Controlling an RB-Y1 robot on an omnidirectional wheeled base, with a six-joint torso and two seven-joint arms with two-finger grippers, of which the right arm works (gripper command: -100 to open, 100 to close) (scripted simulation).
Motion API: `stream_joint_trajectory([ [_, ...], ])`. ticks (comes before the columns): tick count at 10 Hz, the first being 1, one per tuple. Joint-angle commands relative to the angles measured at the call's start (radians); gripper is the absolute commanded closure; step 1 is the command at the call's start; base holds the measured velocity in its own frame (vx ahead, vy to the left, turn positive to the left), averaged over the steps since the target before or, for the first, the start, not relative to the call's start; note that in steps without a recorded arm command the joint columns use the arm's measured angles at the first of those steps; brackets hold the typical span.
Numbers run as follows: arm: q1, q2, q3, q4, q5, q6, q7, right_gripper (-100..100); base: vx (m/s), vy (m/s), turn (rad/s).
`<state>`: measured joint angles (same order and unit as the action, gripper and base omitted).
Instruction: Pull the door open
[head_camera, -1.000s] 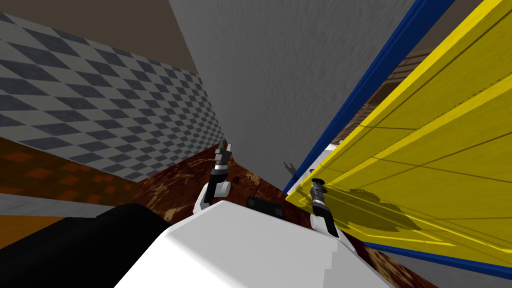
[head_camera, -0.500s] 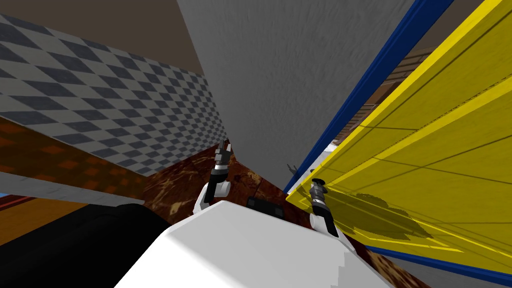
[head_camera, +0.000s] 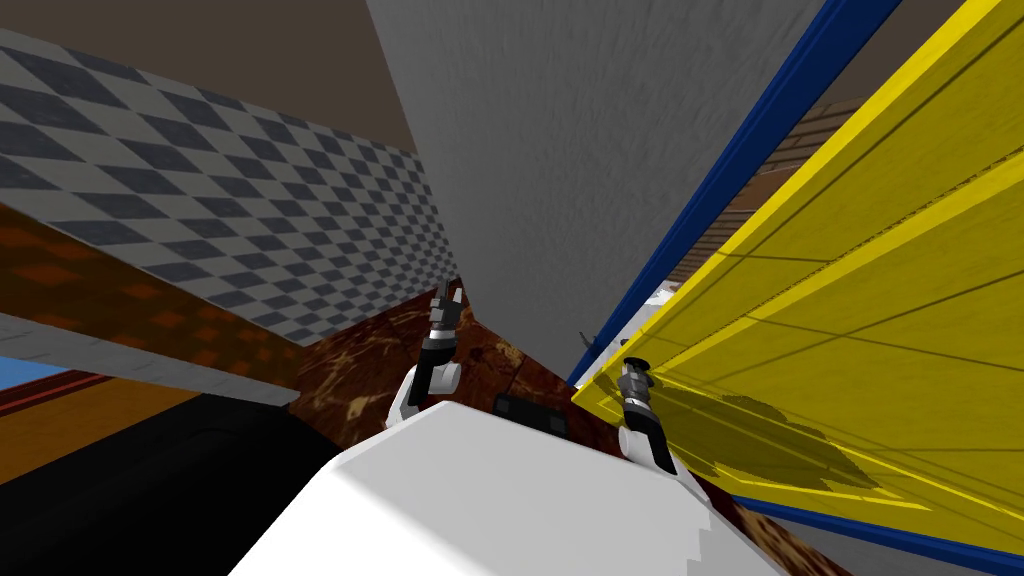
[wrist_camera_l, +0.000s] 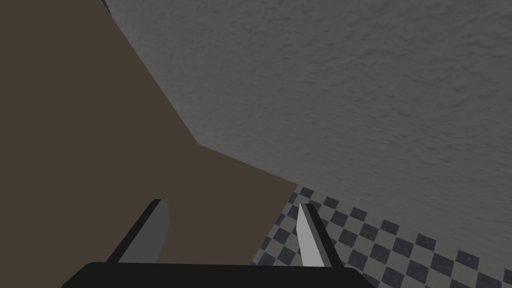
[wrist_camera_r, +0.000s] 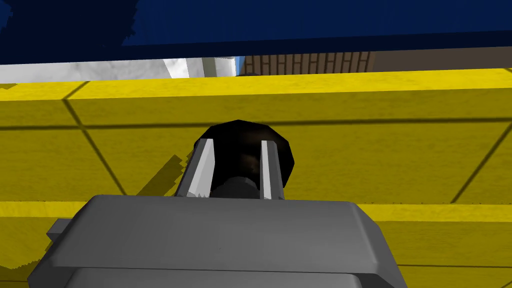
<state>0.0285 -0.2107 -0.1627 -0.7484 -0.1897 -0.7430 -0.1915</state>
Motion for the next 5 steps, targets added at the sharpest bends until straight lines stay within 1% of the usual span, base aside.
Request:
stream_joint_trajectory([
  [1, -0.001, -0.02, -0.011, 0.024, -0.016, 0.002, -0.029, 100, -0.033, -0.016, 0.04],
  [2, -0.002, -0.024, 0.0, 0.024, -0.033, -0.003, -0.071, 100, -0.055, -0.021, 0.075],
  [3, -0.003, -0.028, 0.011, 0.025, -0.051, -0.007, -0.096, 100, -0.083, -0.035, 0.131],
  [4, -0.003, -0.028, 0.011, 0.025, -0.051, -0.007, -0.112, 100, -0.056, -0.026, 0.057],
  [5, -0.004, -0.031, 0.022, 0.026, -0.068, -0.011, -0.149, 100, -0.051, -0.018, 0.06],
])
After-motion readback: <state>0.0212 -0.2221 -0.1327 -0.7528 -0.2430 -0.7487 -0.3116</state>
